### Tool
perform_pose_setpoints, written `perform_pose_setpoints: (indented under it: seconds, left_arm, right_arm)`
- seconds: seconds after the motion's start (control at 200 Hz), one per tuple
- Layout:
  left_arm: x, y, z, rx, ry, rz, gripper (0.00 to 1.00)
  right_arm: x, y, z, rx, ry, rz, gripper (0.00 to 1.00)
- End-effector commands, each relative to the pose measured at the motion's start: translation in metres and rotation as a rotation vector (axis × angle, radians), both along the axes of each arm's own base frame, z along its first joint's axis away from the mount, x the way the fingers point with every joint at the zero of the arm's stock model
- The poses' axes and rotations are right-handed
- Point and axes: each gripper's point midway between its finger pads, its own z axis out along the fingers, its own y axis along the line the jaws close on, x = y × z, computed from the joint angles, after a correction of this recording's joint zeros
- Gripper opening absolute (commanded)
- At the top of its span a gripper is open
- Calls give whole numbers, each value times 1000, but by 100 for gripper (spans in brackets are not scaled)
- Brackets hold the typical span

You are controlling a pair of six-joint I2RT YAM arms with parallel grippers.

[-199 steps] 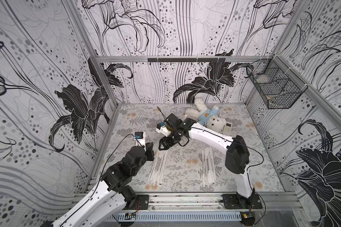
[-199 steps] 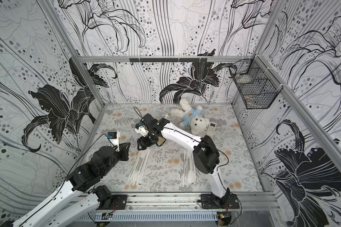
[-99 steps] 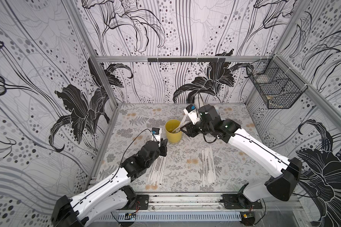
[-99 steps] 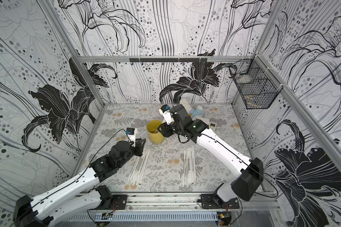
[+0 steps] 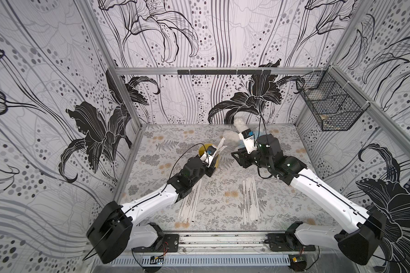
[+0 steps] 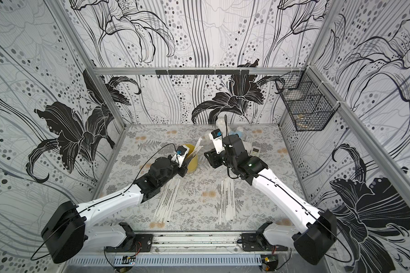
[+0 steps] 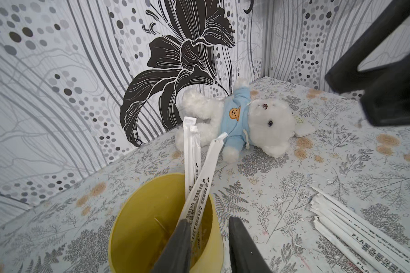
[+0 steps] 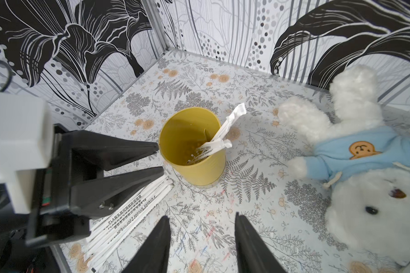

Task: Take the straws out of the storage container
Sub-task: Pick up the straw from the container.

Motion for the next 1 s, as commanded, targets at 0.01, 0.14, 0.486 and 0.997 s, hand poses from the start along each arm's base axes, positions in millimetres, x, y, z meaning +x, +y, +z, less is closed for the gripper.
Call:
perform_pose_setpoints:
  seconds: [0.01, 0.14, 0.486, 0.997]
  left_arm:
    - [11, -13, 6, 75, -49, -91, 33]
    - [25, -18, -2, 115, -19, -122, 33]
    - [53, -23, -10, 154, 4, -95, 30]
    - [69, -23, -10, 173, 9, -64, 9]
  right_arm:
    - [-1, 0, 10, 13, -53, 25, 48]
    - [1, 1, 8, 6, -53, 31, 49]
    - [7, 0, -2, -1, -27, 25, 50]
    - [7, -4, -1, 6, -35, 22, 50]
